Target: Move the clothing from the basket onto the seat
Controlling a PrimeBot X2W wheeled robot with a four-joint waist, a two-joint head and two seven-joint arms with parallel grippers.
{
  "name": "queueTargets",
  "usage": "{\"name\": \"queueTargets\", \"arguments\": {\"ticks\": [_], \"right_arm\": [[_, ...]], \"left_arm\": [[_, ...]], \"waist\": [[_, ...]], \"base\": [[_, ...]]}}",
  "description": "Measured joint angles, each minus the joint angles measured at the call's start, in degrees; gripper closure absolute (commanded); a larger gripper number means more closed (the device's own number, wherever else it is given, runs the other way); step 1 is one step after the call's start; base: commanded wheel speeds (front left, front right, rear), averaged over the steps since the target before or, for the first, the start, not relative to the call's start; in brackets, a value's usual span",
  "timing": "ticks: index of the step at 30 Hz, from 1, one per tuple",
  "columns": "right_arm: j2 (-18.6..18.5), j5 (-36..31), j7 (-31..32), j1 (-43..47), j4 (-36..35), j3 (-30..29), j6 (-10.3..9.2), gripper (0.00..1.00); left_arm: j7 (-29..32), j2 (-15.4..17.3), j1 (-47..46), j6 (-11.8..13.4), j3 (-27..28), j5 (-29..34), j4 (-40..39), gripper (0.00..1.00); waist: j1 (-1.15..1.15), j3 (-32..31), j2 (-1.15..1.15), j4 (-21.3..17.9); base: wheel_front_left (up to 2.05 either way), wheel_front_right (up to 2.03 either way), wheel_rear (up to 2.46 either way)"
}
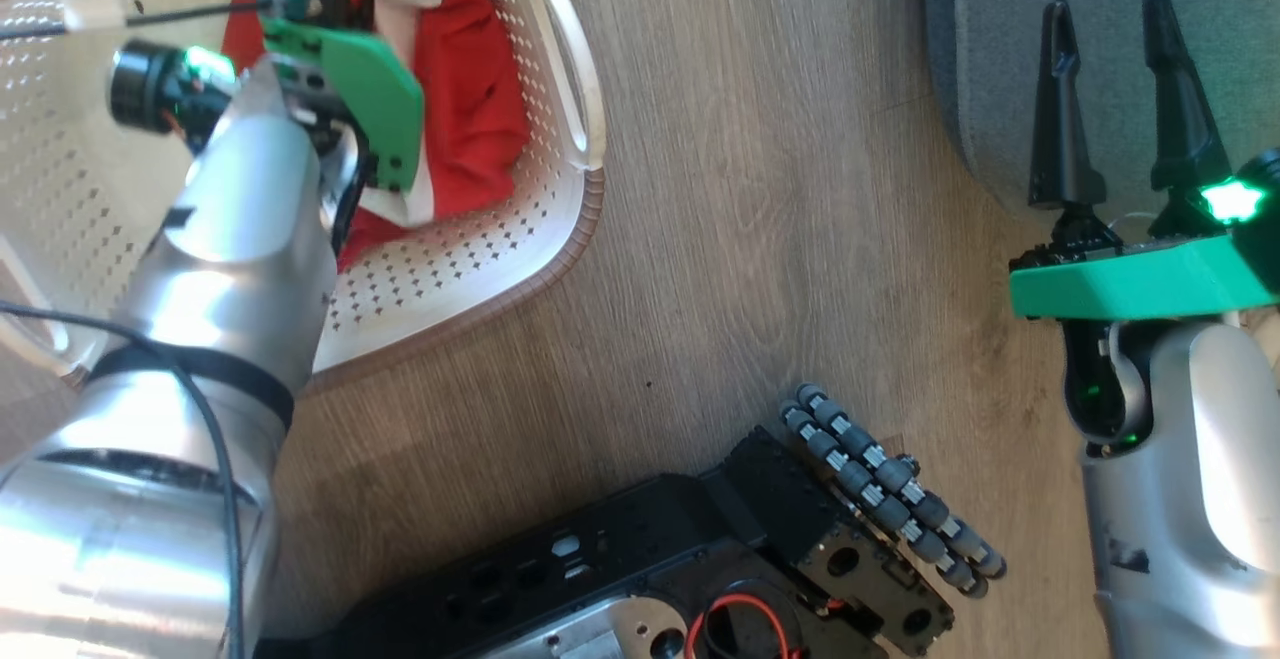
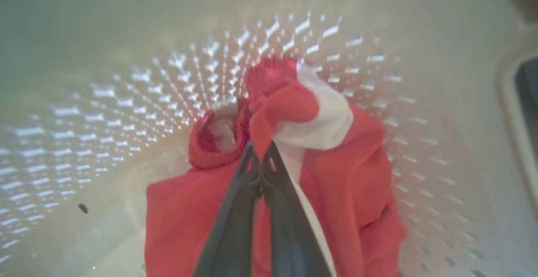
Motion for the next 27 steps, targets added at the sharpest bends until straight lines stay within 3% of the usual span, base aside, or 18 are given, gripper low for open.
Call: {"name": "queueTargets", "arguments": {"ticks": [7,16,27], "right_arm": [[0.01,-1.89,0.0,-1.4,0.69,-1.43,0.0,0.0],[0.0,-8.1,0.0,2.59,2.77,-4.22,-0.01,0.0],[-0.42,-11.09,0.0,11.14,5.8,-5.83,0.0,0.0]], "left_arm": [[-4.89,-0.22,1.55,-2.64,2.48,-4.98,-4.61,1.0],[-4.91,-0.14,22.43,-3.9,7.04,-7.68,-24.29,1.0],[-4.91,0.22,42.17,-2.71,14.62,-8.44,-41.42,1.0]], "waist": [[0.0,-3.47,0.0,1.73],[-0.01,-15.28,0.0,8.04],[-0.01,-33.49,0.0,16.52]], "base": [[0.0,0.0,0.0],[0.0,0.0,0.0],[0.0,0.0,0.0]]}}
